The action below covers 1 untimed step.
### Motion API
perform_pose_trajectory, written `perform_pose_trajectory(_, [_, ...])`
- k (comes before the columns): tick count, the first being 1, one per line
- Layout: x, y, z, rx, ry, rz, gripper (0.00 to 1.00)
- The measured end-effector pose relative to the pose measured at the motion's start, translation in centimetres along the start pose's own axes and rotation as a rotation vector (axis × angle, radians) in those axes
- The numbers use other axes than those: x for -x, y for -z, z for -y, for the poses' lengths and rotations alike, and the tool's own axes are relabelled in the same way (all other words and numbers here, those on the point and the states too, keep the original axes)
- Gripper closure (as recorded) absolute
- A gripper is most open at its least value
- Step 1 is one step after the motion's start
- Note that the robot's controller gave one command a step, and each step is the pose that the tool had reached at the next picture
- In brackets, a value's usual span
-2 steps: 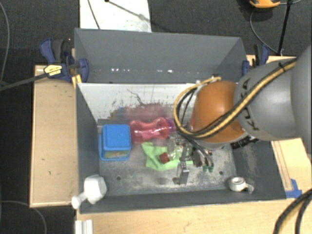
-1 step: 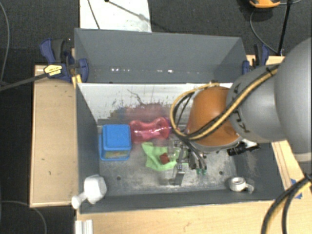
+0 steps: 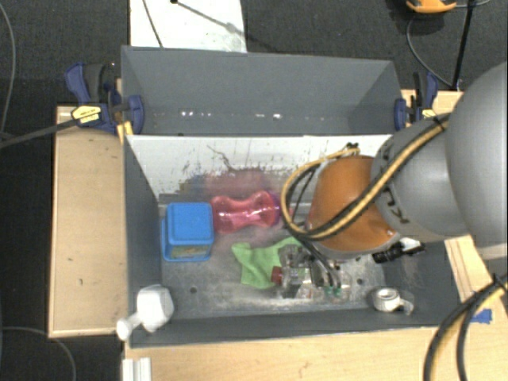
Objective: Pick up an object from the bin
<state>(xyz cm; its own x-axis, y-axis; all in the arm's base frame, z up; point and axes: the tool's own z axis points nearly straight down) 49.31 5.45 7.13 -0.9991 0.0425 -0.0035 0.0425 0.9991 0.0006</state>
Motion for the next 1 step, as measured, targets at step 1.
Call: perform_pose_trajectory(1, [0.0, 0.0, 0.0, 0.0, 0.0, 0.0, 1.0])
